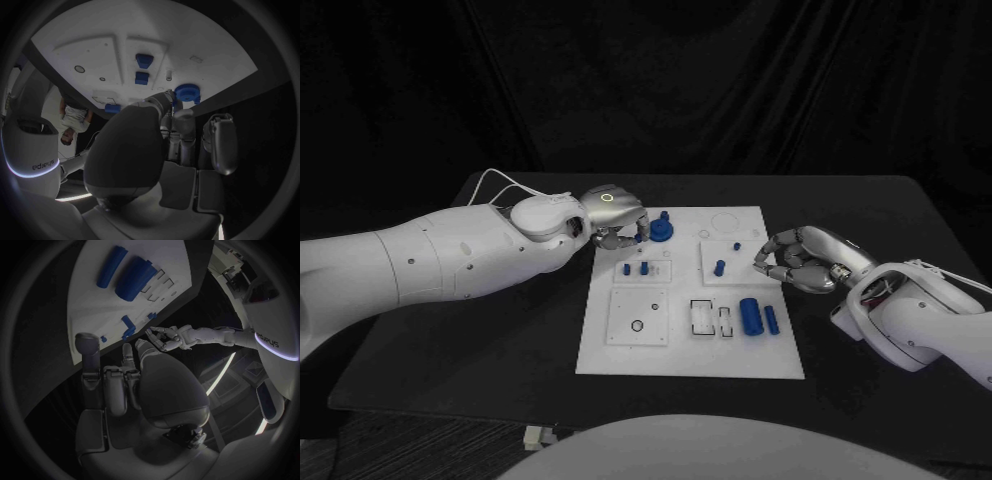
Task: Assemble the parts on the task board
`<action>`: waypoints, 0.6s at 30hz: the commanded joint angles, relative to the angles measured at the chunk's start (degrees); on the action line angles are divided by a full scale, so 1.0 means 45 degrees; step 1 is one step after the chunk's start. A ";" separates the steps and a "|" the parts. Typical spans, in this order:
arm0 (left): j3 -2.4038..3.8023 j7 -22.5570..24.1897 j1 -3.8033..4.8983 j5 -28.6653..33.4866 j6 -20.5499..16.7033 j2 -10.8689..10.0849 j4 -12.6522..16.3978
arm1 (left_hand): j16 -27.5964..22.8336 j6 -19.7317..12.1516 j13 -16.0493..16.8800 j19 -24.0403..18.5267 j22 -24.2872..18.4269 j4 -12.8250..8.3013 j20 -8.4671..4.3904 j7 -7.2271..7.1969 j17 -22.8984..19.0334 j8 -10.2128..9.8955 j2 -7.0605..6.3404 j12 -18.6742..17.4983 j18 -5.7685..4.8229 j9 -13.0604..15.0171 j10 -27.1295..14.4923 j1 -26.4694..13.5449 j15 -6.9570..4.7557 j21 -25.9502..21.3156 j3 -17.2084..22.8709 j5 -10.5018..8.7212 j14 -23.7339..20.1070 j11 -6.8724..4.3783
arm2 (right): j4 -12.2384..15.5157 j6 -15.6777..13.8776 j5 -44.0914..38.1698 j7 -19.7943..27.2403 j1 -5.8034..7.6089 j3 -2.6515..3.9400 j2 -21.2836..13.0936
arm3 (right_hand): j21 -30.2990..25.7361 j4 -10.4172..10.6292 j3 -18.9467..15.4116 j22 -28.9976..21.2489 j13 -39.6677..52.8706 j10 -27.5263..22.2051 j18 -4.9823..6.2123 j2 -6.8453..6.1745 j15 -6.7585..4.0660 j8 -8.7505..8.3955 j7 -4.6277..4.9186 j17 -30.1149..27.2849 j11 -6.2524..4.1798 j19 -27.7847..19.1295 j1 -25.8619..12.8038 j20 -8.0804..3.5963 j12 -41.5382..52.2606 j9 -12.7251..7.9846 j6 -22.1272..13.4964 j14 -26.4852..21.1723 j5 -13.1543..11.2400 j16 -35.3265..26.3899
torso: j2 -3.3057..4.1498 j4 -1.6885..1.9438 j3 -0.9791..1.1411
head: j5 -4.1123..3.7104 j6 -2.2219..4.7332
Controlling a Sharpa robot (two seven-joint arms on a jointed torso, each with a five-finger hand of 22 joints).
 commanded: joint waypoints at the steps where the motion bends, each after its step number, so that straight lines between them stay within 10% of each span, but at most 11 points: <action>1: 0.0012 0.0072 -0.0037 -0.0007 0.0192 0.0063 -0.0064 | -0.0030 -0.0115 0.0050 -0.0090 0.2356 0.0007 0.0016 0.0037 0.0010 -0.0072 -0.0035 0.0107 -0.0040 -0.0018 0.0146 -0.0075 -0.0007 -0.0070 0.0042 -0.0030 -0.0044 0.0015 | -0.0005 0.0027 -0.0024 -0.0185 -0.0032 0.0006 0.0009 | -0.0080 0.0087 0.0005 0.0784 0.3320 0.1352 0.0252 -0.0126 -0.0097 0.0056 -0.0063 0.3044 -0.0073 0.0034 -0.0036 -0.0065 -0.0072 -0.0019 0.0054 0.1202 0.0077 -0.0042 | -0.0001 -0.0004 -0.0002 | 0.0002 -0.0001; 18: 0.0012 0.0114 -0.0240 -0.0007 0.0375 0.0352 -0.0414 | -0.0100 -0.0135 0.0031 -0.0122 0.2336 0.0009 0.0023 0.0047 -0.0095 -0.0098 -0.0062 0.0040 -0.0025 -0.0027 0.0073 -0.0104 0.0011 -0.0152 0.0039 -0.0030 -0.0081 0.0034 | -0.0012 0.0045 -0.0024 -0.0180 -0.0033 0.0007 0.0049 | -0.0080 0.0087 0.0005 0.0784 0.3320 0.1352 0.0252 -0.0126 -0.0097 0.0056 -0.0063 0.3044 -0.0073 0.0034 -0.0036 -0.0065 -0.0072 -0.0019 0.0054 0.1202 0.0077 -0.0042 | 0.0000 0.0002 0.0000 | -0.0028 -0.0001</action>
